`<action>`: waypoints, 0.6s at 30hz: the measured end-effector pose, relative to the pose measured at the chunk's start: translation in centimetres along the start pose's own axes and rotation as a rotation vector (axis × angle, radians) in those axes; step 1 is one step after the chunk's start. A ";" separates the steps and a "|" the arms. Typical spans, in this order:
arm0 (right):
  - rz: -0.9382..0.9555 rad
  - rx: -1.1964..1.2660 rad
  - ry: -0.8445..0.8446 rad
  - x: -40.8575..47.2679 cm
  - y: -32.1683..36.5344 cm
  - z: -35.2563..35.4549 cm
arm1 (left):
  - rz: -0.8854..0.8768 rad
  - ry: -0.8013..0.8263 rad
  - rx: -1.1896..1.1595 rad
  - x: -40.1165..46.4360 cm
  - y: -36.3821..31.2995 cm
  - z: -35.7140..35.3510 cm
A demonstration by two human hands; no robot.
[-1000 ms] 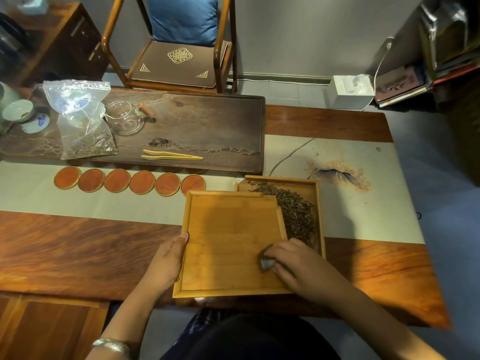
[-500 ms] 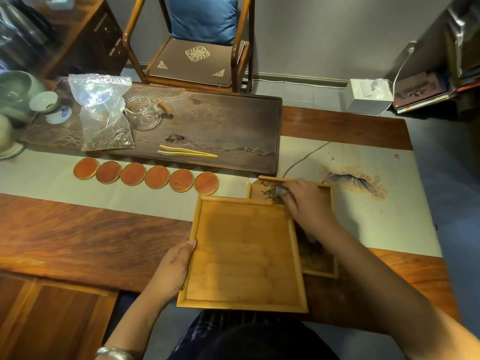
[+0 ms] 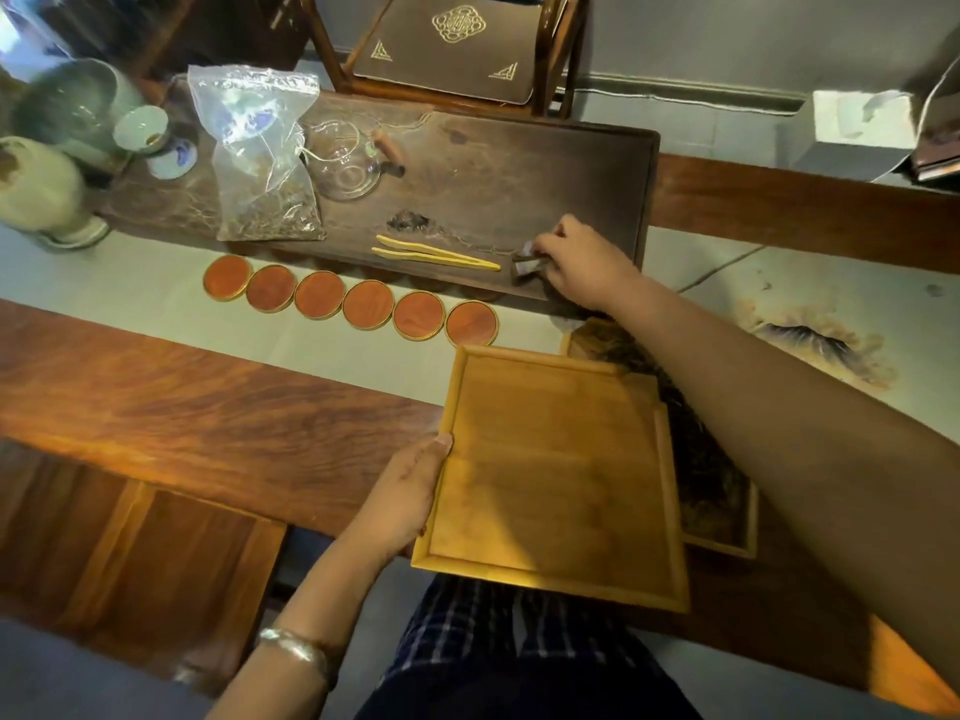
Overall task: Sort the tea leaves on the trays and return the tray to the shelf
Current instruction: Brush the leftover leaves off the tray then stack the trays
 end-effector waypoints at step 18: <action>-1.058 1.379 -0.173 -31.9 -3.6 -3.4 | -0.092 0.114 0.006 4.0 -5.8 -8.7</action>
Point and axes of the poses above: each hand's wrist, its own x-axis towards the middle knuckle, its own z-axis out of the back of the hand, y = z × x, the point moved 6 cm from there along x, towards the middle knuckle, and after that the axes turned 9 degrees about -x, right-handed, at the moved point
